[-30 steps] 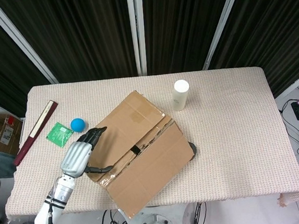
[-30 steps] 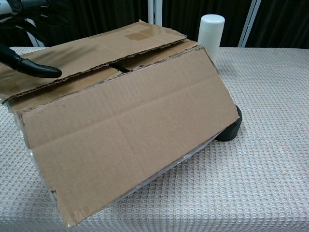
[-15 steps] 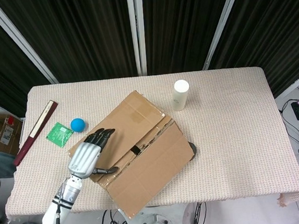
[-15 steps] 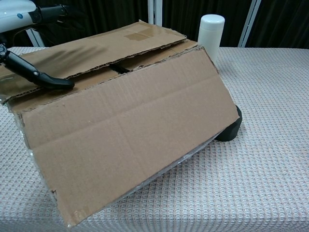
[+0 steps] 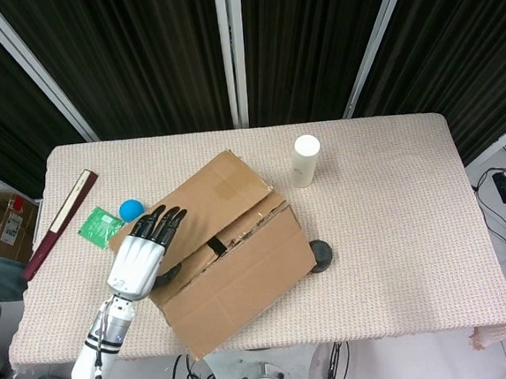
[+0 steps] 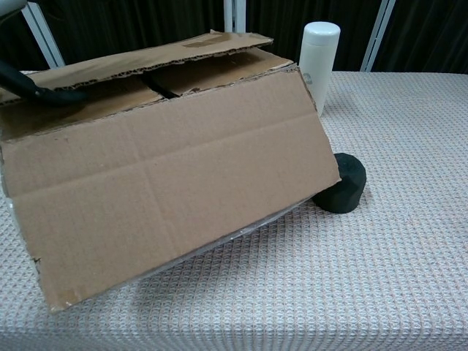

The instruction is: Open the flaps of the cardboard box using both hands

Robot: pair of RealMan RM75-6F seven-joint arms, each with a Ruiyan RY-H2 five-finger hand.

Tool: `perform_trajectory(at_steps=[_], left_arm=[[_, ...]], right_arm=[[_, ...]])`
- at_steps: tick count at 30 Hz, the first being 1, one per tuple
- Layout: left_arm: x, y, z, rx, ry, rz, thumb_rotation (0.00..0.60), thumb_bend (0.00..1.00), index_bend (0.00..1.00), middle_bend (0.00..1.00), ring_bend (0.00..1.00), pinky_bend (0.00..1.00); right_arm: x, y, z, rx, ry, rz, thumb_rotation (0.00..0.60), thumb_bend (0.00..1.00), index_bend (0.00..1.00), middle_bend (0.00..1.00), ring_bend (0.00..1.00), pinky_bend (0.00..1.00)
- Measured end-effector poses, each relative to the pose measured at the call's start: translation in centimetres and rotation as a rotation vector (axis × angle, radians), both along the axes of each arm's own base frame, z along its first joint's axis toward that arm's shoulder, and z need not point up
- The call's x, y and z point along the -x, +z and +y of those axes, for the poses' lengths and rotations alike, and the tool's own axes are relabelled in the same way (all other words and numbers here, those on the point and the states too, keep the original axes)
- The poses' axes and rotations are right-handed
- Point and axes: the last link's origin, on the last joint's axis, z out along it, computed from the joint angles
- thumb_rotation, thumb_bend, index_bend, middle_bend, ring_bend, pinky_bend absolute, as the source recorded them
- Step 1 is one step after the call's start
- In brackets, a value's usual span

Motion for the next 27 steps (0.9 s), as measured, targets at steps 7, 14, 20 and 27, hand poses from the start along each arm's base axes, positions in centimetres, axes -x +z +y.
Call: perform_trajectory(at_steps=[7,14,20,27], left_arm=[[-0.2,2.0,0.2,-0.118,-0.034,0.015,0.6,0.27,0.0,0.09,0.07,0.21],[0.5,4.2,3.4,-0.273,0.007,0.022,0.6,0.26,0.0,0.07,0.07,0.21],[2.2,6.7,8.1,-0.398,0.12,0.03,0.6,0.26,0.0,0.0,0.07,0.21],[3.9,8.4,11.4,-0.463,0.204,0.038,0.6,0.26,0.0,0.0,0.07,0.21]], right_arm=[[-0.3,-0.1,-0.1,-0.001,0.01,0.002,0.6,0.36,0.0,0.0,0.0,0.0],[-0.8,-0.2,-0.1,-0.006,0.025,0.009,0.6,0.36,0.0,0.0,0.0,0.0],[-1.3,-0.2,0.1,-0.016,0.04,0.011,0.6,0.38,0.0,0.0,0.0,0.0],[-1.4,-0.5,0.2,-0.026,0.028,0.014,0.6,0.38,0.0,0.0,0.0,0.0]])
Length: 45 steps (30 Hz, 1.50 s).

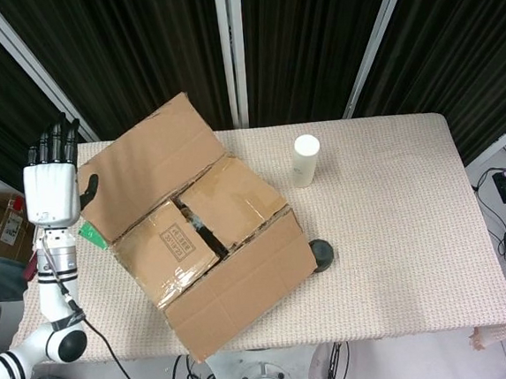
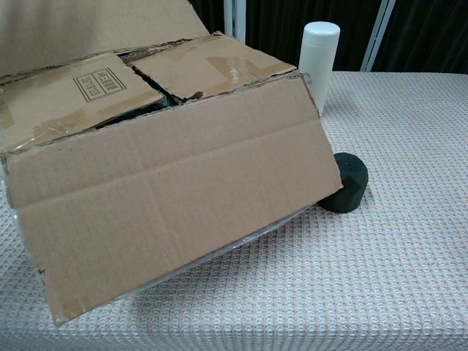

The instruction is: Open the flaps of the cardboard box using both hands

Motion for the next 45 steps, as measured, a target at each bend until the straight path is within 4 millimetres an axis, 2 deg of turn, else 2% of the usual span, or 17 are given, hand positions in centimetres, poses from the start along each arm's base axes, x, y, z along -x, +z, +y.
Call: perform_trajectory(at_steps=[4,10,17,22,25,30,32,34,38,42,45], left_arm=[[0.8,0.1,-0.1,0.032,0.026,-0.073,0.6,0.23,0.0,0.03,0.07,0.21],[1.4,0.3,-1.7,0.114,-0.001,-0.242,0.6,0.16,0.0,0.09,0.09,0.22],[1.0,0.5,-3.3,0.315,-0.157,-0.421,0.6,0.11,0.06,0.19,0.12,0.22],[-1.3,-1.0,-3.7,0.559,-0.301,-0.406,0.6,0.09,0.08,0.24,0.12,0.22],[-3.5,-2.4,-3.2,0.67,-0.369,-0.349,0.6,0.09,0.09,0.29,0.12,0.22],[-6.3,-5.1,-2.2,0.816,-0.418,-0.207,0.6,0.09,0.1,0.3,0.1,0.22],[-7.1,-6.1,-1.8,0.864,-0.419,-0.152,0.6,0.13,0.1,0.3,0.1,0.22],[-7.6,-6.9,-1.4,0.898,-0.413,-0.114,0.595,0.25,0.1,0.3,0.1,0.22],[-8.8,-7.9,-0.8,0.953,-0.404,-0.036,0.472,0.48,0.11,0.31,0.1,0.22],[-9.3,-8.1,-0.4,0.977,-0.391,0.021,0.457,0.52,0.12,0.33,0.1,0.22],[-9.2,-8.0,-0.2,0.987,-0.369,0.055,0.459,0.6,0.14,0.36,0.1,0.22]], right_arm=[[0.0,-0.3,-0.2,-0.01,0.0,0.001,0.6,0.37,0.0,0.0,0.0,0.0],[-0.2,-0.3,-0.4,-0.011,0.008,0.002,0.6,0.37,0.0,0.0,0.0,0.0],[-0.4,-0.4,-0.5,-0.008,0.021,0.002,0.6,0.35,0.0,0.0,0.0,0.0],[-0.6,-0.3,-0.2,0.003,0.023,0.005,0.6,0.34,0.0,0.0,0.0,0.0],[-0.4,-0.1,0.0,0.012,0.018,0.001,0.6,0.34,0.0,0.0,0.0,0.0],[0.3,0.2,0.1,0.017,-0.007,-0.003,0.6,0.34,0.0,0.0,0.0,0.0],[0.5,0.4,0.0,0.015,-0.012,-0.004,0.6,0.34,0.0,0.0,0.0,0.0],[0.6,0.5,0.1,0.015,-0.009,-0.008,0.6,0.34,0.0,0.0,0.0,0.0],[0.8,0.8,0.3,0.022,-0.004,-0.016,0.6,0.34,0.0,0.0,0.0,0.0],[1.4,1.1,0.4,0.032,-0.01,-0.029,0.6,0.34,0.0,0.0,0.0,0.0],[1.7,1.0,0.5,0.032,-0.011,-0.037,0.6,0.33,0.0,0.0,0.0,0.0]])
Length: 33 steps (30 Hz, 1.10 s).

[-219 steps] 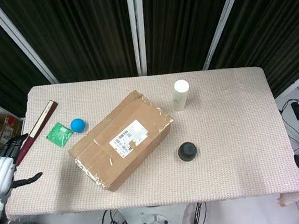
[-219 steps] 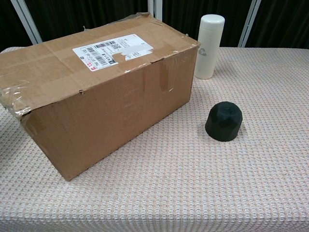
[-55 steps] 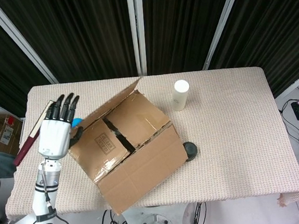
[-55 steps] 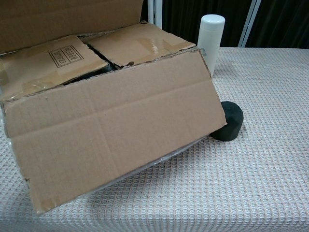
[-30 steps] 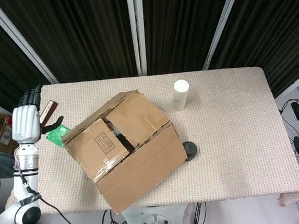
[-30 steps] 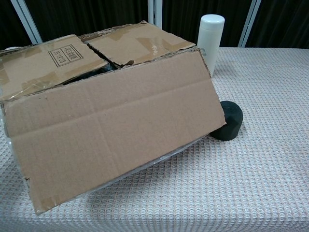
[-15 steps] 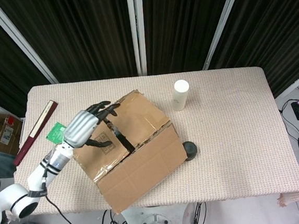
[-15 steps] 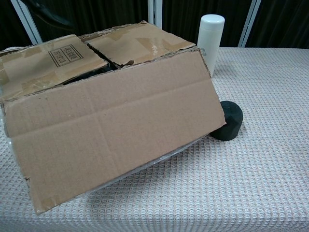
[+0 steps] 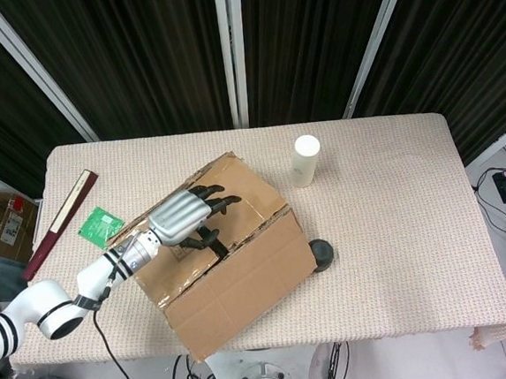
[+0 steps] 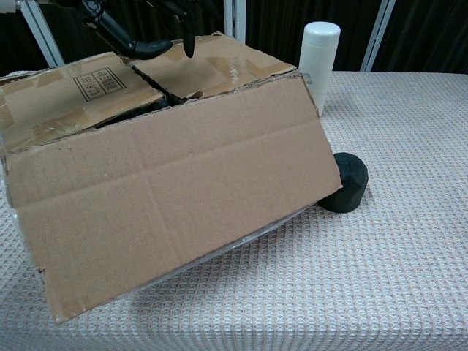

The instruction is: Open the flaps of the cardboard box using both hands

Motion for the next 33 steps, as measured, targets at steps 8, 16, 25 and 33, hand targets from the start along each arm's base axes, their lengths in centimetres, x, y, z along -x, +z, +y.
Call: perform_trajectory(at_steps=[8,16,25,33], left_arm=[[1.0,0.6,0.1,-0.008,0.01,0.115,0.46,0.72,0.16,0.4,0.1,0.22],[1.7,1.3,-0.1,-0.025,0.001,0.201,0.464,0.72,0.16,0.45,0.1,0.22],[2.1,2.3,-0.6,-0.039,0.028,0.225,0.475,0.73,0.16,0.51,0.1,0.22],[1.8,5.3,-0.9,-0.089,0.064,0.148,0.497,0.74,0.15,0.53,0.11,0.22]], right_arm=[[-0.1,-0.1,-0.3,-0.002,0.014,-0.001,0.6,0.33,0.0,0.0,0.0,0.0],[-0.2,-0.5,-0.6,-0.013,0.016,-0.001,0.6,0.33,0.0,0.0,0.0,0.0],[-0.3,-0.7,-0.9,-0.012,0.016,-0.003,0.6,0.33,0.0,0.0,0.0,0.0],[-0.3,-0.4,-1.2,-0.013,0.013,0.0,0.6,0.29,0.0,0.0,0.0,0.0]])
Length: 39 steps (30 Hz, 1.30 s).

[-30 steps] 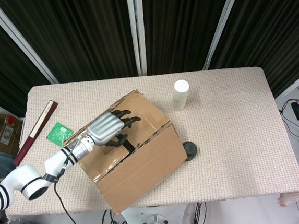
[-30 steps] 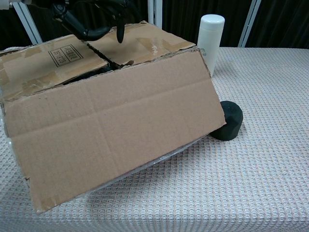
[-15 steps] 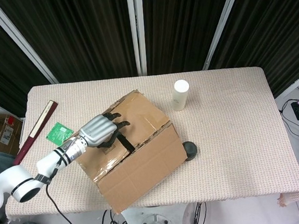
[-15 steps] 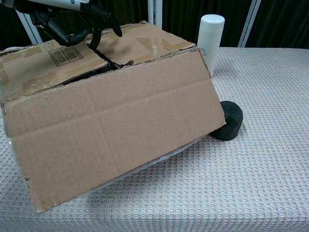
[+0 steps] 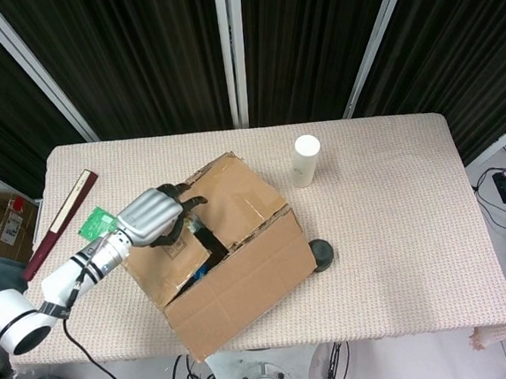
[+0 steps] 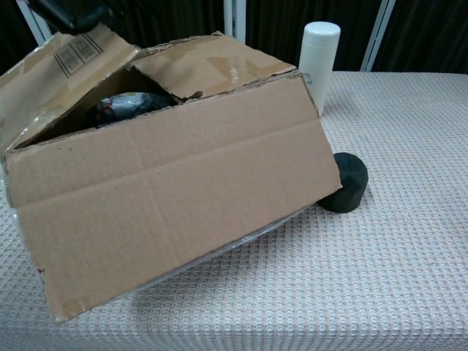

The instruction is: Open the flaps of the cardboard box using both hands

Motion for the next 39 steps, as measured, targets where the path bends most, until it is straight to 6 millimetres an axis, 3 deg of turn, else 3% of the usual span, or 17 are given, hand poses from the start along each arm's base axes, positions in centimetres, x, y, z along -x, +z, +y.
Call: perform_trajectory(at_steps=[6,15,24,39], left_arm=[[0.5,3.3,-0.8,-0.058,0.018,-0.008,0.494,0.74,0.14,0.55,0.12,0.22],[3.3,6.2,-3.1,-0.107,0.085,-0.031,0.497,0.74,0.12,0.55,0.13,0.22],[4.7,9.9,-5.0,-0.183,0.096,-0.103,0.496,0.74,0.12,0.54,0.14,0.22],[8.6,12.3,-7.8,-0.203,0.227,-0.073,0.496,0.74,0.11,0.59,0.17,0.22]], right_arm=[[-0.4,-0.4,-0.6,-0.017,0.005,0.009,0.6,0.29,0.0,0.0,0.0,0.0],[-2.5,-1.0,-1.5,-0.035,0.064,0.038,0.6,0.29,0.0,0.0,0.0,0.0],[-3.0,-1.9,-1.5,-0.048,0.067,0.041,0.6,0.29,0.0,0.0,0.0,0.0],[-3.5,-1.4,-1.1,-0.032,0.069,0.05,0.6,0.29,0.0,0.0,0.0,0.0]])
